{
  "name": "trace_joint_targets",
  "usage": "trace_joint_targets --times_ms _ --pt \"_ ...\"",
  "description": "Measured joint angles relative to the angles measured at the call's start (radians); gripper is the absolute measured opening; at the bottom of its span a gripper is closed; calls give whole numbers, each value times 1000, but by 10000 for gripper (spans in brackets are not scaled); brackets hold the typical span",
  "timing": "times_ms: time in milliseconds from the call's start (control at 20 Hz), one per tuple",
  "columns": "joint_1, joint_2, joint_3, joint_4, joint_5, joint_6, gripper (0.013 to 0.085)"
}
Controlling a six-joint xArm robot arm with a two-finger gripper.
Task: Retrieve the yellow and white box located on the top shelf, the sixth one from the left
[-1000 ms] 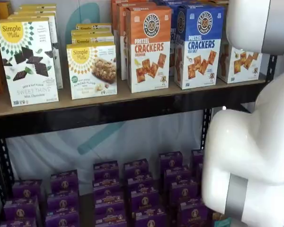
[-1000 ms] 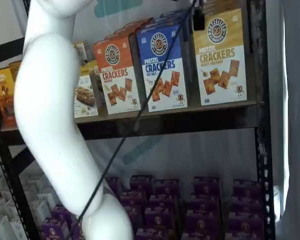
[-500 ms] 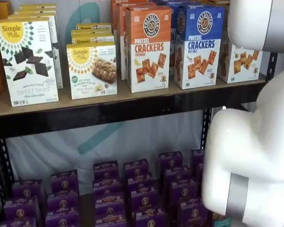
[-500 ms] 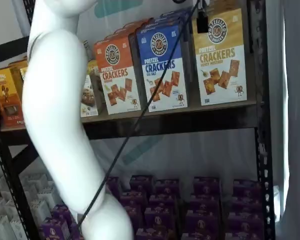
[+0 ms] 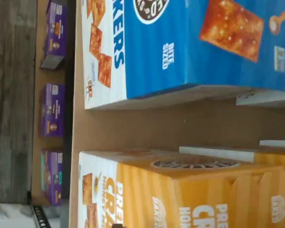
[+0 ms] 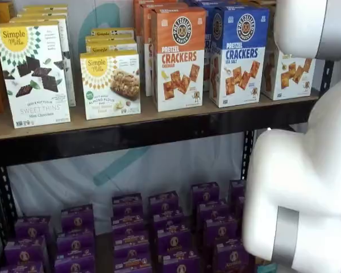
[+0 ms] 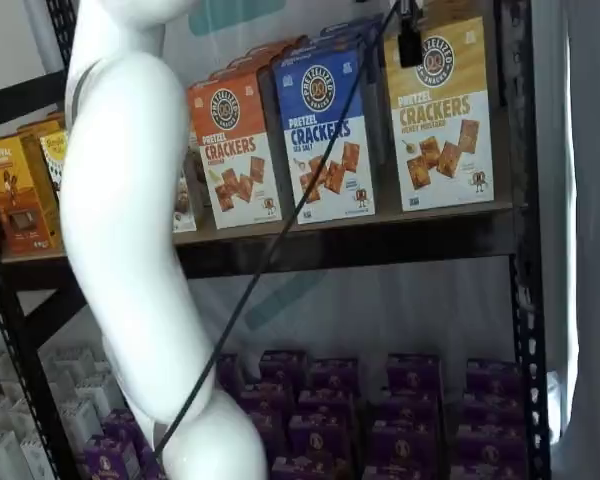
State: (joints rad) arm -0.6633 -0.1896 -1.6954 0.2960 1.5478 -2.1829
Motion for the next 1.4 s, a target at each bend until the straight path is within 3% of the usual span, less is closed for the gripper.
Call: trace_joint_targets --times_ms 300,650,800,1000,1400 --pt "14 3 1 -35 13 7 850" --pt "15 18 -37 -19 36 20 850" --pt "33 21 -38 -64 11 17 850" --pt "45 31 -32 -88 -13 17 850" --pt "78 71 -100 -163 68 44 850"
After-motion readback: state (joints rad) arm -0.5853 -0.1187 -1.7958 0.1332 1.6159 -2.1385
